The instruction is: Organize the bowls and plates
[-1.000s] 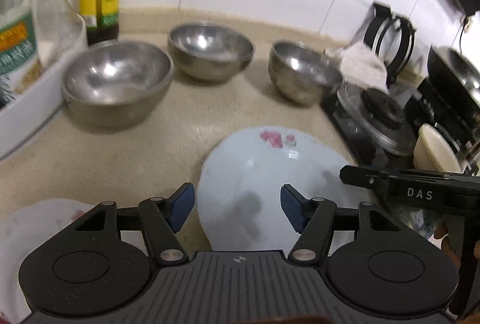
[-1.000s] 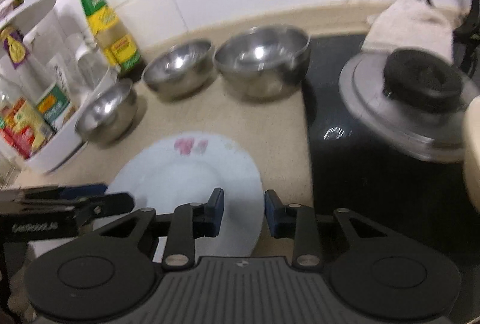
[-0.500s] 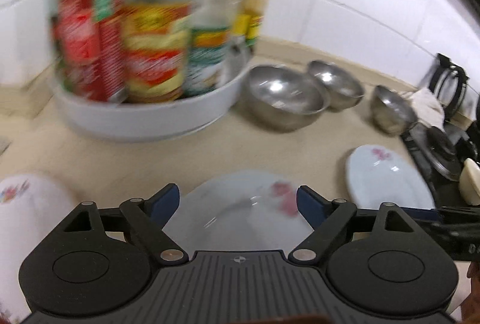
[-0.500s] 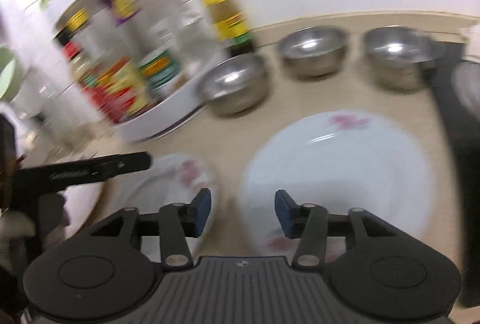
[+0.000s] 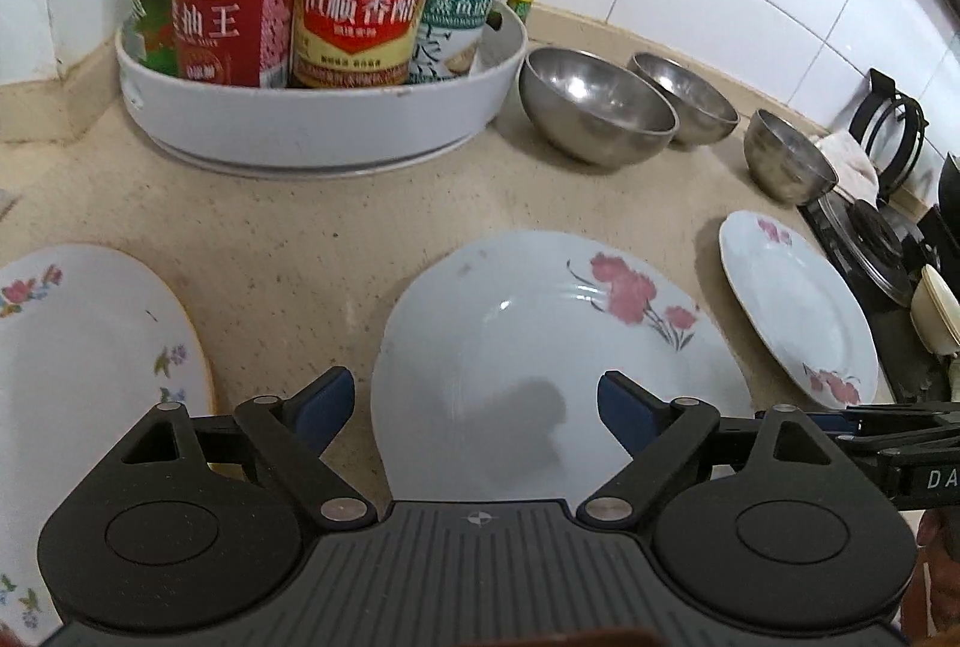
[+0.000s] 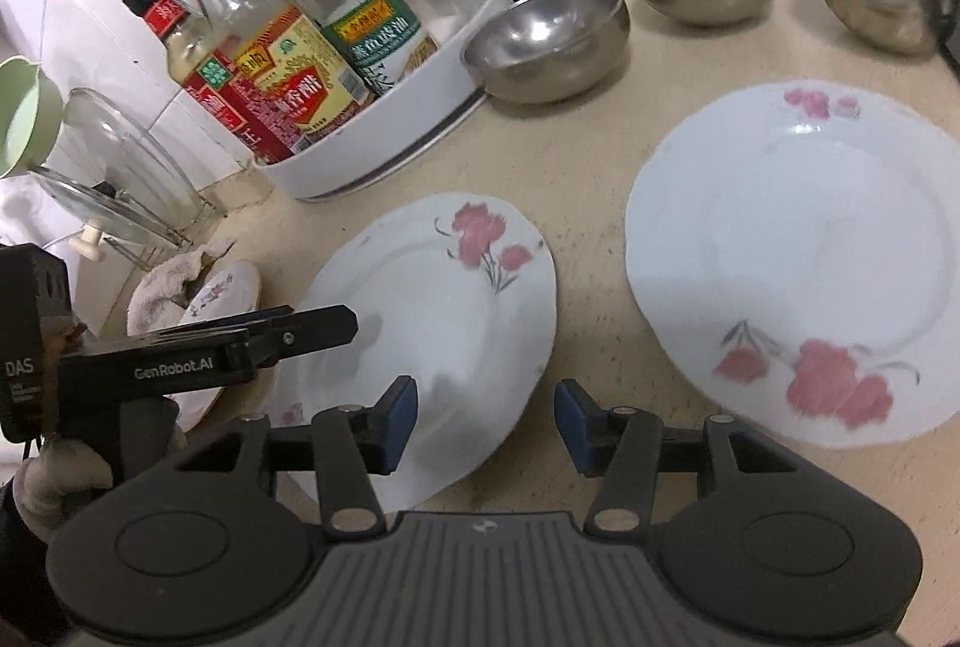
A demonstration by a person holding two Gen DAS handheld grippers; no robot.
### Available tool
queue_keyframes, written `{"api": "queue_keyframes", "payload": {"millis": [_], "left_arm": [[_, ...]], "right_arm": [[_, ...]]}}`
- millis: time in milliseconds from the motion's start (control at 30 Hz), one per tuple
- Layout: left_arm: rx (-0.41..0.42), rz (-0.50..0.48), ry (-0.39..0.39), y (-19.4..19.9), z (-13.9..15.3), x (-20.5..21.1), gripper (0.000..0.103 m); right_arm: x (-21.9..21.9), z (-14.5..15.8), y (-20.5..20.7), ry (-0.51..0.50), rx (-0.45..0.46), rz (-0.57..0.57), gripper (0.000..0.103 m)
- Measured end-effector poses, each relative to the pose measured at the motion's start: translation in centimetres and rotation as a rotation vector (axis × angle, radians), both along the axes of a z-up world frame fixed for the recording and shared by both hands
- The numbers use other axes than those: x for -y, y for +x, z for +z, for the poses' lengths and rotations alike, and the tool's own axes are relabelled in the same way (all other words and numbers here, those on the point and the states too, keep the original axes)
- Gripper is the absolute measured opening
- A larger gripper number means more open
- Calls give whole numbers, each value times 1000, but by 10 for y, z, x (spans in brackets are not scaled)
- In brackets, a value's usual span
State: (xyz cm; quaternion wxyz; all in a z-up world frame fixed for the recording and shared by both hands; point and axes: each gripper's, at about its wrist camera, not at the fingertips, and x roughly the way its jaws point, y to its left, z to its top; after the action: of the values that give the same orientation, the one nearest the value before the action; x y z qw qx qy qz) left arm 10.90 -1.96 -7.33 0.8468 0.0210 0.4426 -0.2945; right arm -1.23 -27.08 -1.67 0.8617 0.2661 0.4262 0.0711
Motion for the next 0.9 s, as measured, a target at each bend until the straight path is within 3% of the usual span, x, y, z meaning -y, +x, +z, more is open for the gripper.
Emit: {"api": "queue_keyframes", "payload": {"millis": [233,467,567,667,733,900], "left_arm": [[58,-37,36,-3,-6,8,91],[118,-53,17,-9,-11,9,93],[137,-43,-15,-12,-14,5,94],[154,-54,18,-14,-16,9,98],[183,-78,64,-18,-17,16,97],[186,-59,49,-21,-17,14,90]], "right_arm": [[-14,1,-3,-76,38,-38,48],[-21,0,1,-127,65,-37,49],[-19,-3,-4,-108,97,-35,58],[-21,-3,-6,-115,112,-18,59],[-29,-1,-5,-163,110,-9,56],[-32,-2,-5,-236,114,-39,33]]}}
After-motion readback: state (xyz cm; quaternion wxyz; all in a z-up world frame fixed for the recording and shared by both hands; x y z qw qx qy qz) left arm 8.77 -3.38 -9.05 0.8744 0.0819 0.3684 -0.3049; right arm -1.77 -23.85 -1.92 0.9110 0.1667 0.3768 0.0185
